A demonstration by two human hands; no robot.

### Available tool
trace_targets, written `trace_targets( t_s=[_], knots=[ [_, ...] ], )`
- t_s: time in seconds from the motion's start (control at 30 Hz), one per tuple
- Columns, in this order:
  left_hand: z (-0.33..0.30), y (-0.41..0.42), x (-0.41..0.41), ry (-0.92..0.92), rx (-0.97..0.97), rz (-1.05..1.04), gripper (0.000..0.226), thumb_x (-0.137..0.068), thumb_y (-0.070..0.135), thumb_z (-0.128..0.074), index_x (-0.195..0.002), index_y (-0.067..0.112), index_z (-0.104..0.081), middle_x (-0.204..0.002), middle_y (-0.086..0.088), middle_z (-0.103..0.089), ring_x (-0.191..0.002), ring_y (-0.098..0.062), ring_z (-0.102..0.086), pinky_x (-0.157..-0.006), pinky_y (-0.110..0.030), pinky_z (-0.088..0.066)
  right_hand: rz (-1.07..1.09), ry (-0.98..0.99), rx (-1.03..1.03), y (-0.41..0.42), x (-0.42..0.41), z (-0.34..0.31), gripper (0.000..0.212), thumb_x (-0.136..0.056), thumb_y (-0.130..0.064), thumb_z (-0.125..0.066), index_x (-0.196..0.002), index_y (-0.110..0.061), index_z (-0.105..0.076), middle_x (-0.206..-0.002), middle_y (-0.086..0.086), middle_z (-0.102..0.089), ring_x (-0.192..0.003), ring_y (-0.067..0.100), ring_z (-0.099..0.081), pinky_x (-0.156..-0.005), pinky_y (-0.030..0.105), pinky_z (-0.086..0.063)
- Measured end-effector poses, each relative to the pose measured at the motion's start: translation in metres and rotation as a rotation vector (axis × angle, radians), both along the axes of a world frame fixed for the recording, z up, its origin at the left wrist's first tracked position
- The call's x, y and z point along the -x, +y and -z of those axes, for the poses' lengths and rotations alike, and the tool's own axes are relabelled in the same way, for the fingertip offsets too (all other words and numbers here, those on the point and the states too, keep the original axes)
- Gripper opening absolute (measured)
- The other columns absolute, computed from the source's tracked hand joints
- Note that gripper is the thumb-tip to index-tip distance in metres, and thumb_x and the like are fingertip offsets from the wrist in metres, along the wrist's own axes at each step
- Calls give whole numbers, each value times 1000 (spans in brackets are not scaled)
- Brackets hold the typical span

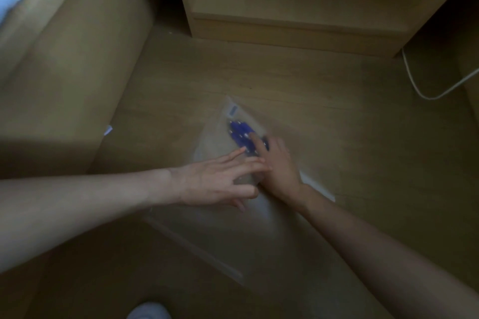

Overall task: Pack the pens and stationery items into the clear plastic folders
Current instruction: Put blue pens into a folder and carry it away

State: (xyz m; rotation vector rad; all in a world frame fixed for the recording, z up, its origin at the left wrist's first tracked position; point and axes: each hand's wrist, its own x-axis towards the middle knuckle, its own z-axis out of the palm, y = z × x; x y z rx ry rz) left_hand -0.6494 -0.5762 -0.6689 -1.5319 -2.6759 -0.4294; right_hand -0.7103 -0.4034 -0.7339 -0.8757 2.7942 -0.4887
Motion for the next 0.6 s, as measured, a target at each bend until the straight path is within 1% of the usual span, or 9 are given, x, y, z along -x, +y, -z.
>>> trace_targets(
  t_s=[0.1, 0.17, 0.23, 0.3, 0.37, 0.47, 0.5, 0.53, 0.6],
  knots=[
    [2, -3, -1, -29, -28, 4, 21, -92, 32, -45, -100, 14, -41, -134, -28, -49, -128, -40, -44, -104, -61, -33, -6, -49, 48, -1, -4, 3, 72, -79, -22, -59, -146, -15, -32, -117, 16, -48, -105, 34, -44, -89, 41, -38],
    [3, -3, -3, -24, -26, 12, 21, -91, 32, -46, -100, 14, -40, -133, -29, -49, -127, -41, -45, -102, -62, -35, -13, -41, 105, -2, -8, 4, 73, -76, -21, -60, -144, -11, -37, -116, 19, -49, -103, 37, -46, -89, 41, -39],
    [3, -3, -5, -14, -19, 10, 20, -91, 31, -46, -98, 14, -39, -133, -29, -50, -125, -42, -47, -99, -63, -37, -18, -53, 154, -2, -12, 6, 73, -76, -20, -61, -143, -9, -37, -117, 20, -50, -106, 37, -45, -92, 40, -37],
    [1, -1, -4, -28, -27, 8, 18, -90, 30, -47, -97, 15, -39, -133, -28, -49, -125, -42, -48, -98, -64, -38, 6, -92, 180, -2, -15, 6, 71, -80, -20, -63, -144, -12, -36, -121, 18, -48, -112, 34, -43, -95, 38, -35],
    [0, 0, -2, -46, -33, 5, 18, -90, 31, -47, -98, 17, -39, -133, -28, -49, -124, -41, -50, -99, -64, -36, 7, -116, 195, -2, -18, 10, 68, -81, -23, -61, -144, -16, -37, -119, 14, -49, -111, 31, -43, -93, 38, -36],
    [2, 1, 0, -19, -30, 7, 19, -91, 32, -46, -100, 16, -41, -131, -27, -50, -122, -39, -50, -103, -61, -31, -96, -75, 111, -3, -25, 19, 61, -80, -37, -58, -137, -19, -45, -116, 9, -52, -107, 29, -47, -90, 36, -36],
    [2, 1, 1, -19, -42, 13, 20, -91, 32, -46, -100, 15, -42, -132, -26, -47, -123, -37, -47, -103, -60, -28, -135, -57, 85, -4, -28, 21, 57, -81, -42, -58, -133, -19, -49, -117, 8, -54, -108, 29, -49, -92, 36, -37],
    [2, 2, 1, -27, -57, 17, 20, -91, 32, -46, -100, 14, -43, -134, -23, -41, -125, -35, -42, -103, -59, -26, -161, -62, 108, -5, -31, 20, 52, -82, -44, -59, -127, -18, -54, -118, 7, -56, -110, 29, -51, -93, 37, -39],
    [1, 1, 2, -36, -64, 17, 20, -91, 31, -46, -97, 12, -48, -134, -18, -33, -127, -31, -35, -104, -59, -25, -208, -60, 246, -8, -38, 15, 45, -82, -36, -63, -122, -15, -57, -121, 7, -58, -113, 27, -52, -95, 39, -41]
  ],
)
